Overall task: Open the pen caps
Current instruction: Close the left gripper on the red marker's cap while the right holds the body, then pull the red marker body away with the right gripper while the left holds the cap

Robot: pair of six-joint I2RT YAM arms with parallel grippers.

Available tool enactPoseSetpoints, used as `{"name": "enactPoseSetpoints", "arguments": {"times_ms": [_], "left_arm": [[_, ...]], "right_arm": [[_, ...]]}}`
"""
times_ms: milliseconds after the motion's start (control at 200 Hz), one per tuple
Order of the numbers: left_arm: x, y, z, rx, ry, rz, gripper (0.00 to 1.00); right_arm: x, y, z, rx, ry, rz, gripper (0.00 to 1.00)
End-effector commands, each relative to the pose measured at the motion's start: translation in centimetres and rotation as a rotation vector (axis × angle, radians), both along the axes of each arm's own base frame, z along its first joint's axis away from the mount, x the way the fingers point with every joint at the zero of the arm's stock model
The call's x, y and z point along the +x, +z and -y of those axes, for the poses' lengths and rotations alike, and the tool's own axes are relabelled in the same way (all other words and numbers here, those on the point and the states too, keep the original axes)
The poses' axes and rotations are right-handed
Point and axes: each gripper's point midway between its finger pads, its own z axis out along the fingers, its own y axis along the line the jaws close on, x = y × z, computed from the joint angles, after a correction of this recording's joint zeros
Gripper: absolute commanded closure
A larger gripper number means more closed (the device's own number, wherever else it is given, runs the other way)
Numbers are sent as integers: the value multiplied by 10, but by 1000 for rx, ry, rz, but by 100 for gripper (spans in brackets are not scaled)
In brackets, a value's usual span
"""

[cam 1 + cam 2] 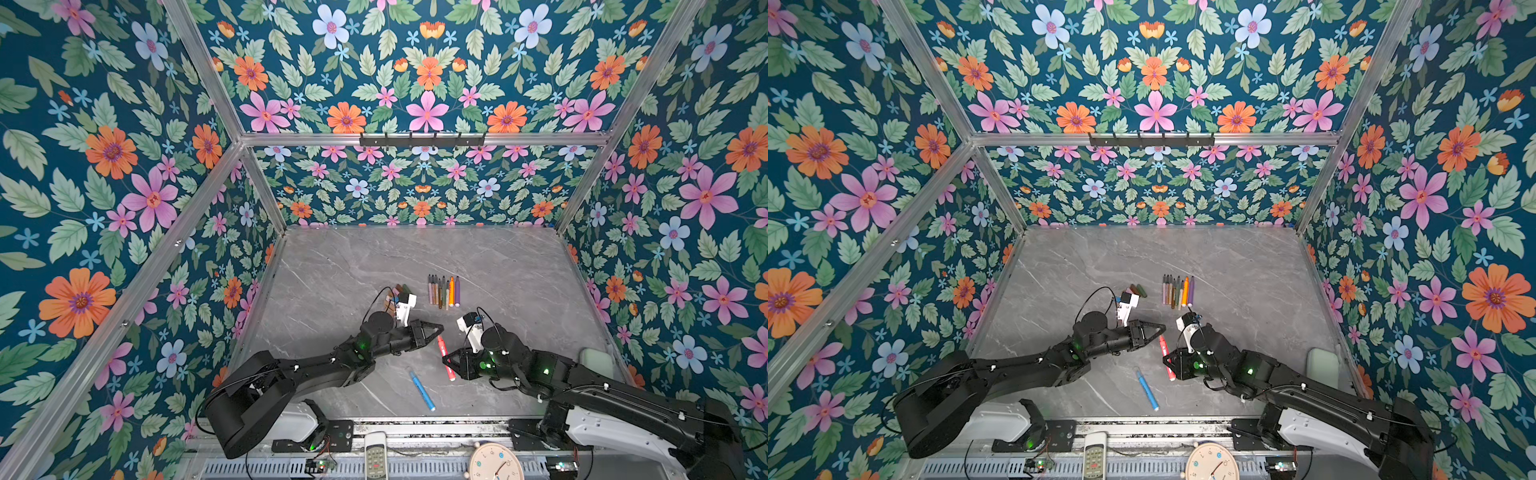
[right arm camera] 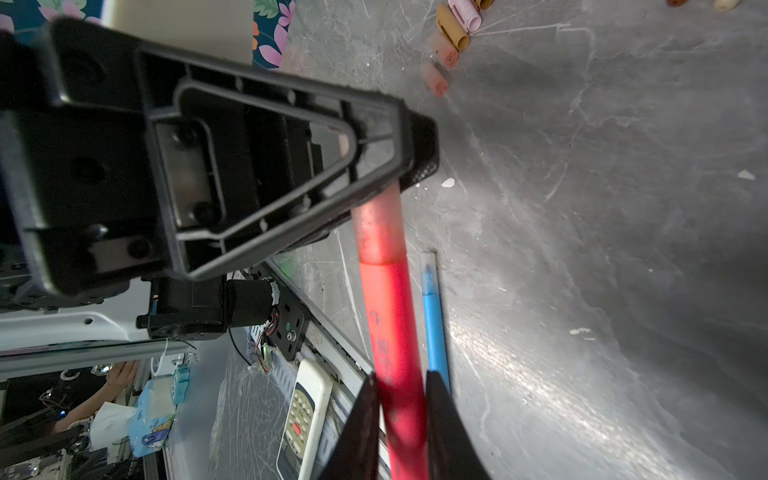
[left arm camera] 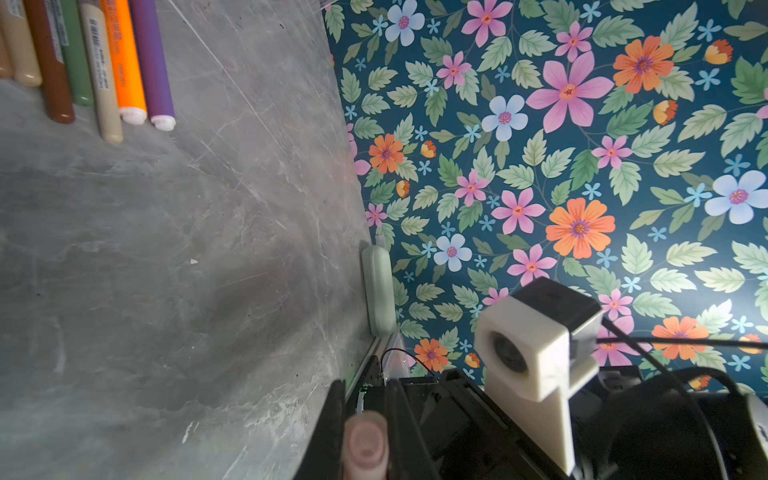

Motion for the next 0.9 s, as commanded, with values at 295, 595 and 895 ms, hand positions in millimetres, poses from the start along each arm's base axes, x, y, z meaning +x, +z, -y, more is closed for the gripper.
{"name": "enactPoseSetpoints", "arguments": {"times_ms": [295,595,895], "left_arm": [[3,19,-3,-62,28,34,100],[4,15,-6,-54,44,23,100],[14,11,-14,-39,80,13,100]], "right_arm": [[-5,-20,1,-15,-7,-73,80],[-10,-21,4,-16,4,-80,85],[-12,-22,21,-18,-44,-66,100]]}}
